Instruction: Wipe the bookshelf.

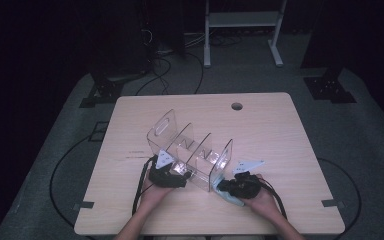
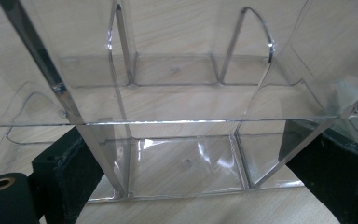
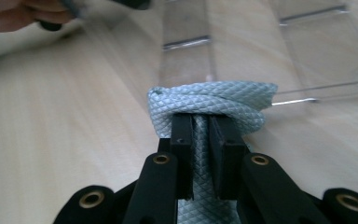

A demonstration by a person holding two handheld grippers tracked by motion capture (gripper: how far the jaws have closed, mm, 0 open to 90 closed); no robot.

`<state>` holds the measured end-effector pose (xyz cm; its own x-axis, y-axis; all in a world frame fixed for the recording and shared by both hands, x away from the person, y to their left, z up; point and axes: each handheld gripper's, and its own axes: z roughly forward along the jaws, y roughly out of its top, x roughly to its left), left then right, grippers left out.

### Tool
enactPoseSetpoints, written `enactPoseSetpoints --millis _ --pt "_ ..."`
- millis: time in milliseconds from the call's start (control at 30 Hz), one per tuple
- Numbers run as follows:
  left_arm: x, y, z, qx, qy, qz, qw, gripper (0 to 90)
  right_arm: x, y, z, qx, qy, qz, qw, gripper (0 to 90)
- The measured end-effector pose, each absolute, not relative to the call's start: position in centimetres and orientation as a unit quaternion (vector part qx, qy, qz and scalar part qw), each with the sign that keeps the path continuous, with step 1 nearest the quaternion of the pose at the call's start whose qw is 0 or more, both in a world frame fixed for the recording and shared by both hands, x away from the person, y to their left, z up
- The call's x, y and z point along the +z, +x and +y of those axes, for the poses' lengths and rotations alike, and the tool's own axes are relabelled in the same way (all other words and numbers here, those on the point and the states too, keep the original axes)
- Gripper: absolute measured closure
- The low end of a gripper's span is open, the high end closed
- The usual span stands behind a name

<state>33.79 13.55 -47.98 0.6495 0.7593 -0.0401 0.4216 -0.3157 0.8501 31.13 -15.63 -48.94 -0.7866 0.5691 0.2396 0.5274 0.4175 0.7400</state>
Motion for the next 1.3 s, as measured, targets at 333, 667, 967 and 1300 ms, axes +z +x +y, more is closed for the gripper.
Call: enactPoseSetpoints --millis 333,667,967,1300 --pt "-47.9 33.9 13.7 0.188 0.791 0.374 0.446 6.6 -46.2 29.6 -15.3 0.476 0.297 0.826 0.048 80.6" --pt "-47.9 33.8 13.7 0.186 0.791 0.375 0.447 6.7 -47.0 29.6 -14.8 0.455 0.301 0.837 0.054 80.7" --pt "-47.9 33.8 13.7 0.185 0.793 0.372 0.446 6.7 -46.1 29.9 -15.8 0.484 0.303 0.817 0.079 80.7" --pt "-47.7 33.4 13.9 0.183 0.798 0.369 0.440 6.8 -45.3 29.0 -15.7 0.514 0.285 0.808 0.044 80.9"
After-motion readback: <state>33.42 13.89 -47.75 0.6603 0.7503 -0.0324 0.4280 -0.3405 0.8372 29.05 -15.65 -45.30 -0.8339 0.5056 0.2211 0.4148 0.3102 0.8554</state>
